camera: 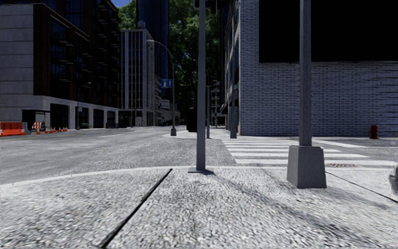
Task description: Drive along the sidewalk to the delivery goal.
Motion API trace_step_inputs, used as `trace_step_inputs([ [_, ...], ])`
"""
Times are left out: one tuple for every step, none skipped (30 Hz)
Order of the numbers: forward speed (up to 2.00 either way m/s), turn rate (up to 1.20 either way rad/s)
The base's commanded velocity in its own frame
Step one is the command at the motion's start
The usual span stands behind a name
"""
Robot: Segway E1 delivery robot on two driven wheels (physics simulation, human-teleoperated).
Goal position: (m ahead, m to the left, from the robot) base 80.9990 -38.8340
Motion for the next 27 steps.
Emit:
trace_step_inputs([
  [0.80, -0.55],
  [0.80, -0.55],
  [0.80, -0.55],
  [0.80, -0.55],
  [0.80, -0.55],
  [0.80, -0.55],
  [0.80, -0.55],
  [0.80, -0.55],
  [0.80, -0.55],
  [0.80, -0.55],
  [0.80, -0.55],
  [0.80, -0.55],
  [0.80, -0.55],
  [0.80, -0.55],
  [0.80, -0.55],
  [0.80, -0.55],
  [0.80, -0.55],
  [0.80, -0.55],
  [0.80, -0.55],
  [0.80, -0.55],
  [0.79, -0.55],
  [0.79, -0.55],
  [0.79, -0.55],
  [0.78, -0.55],
  [0.76, -0.55],
  [0.76, -0.55],
  [0.75, -0.55],
])
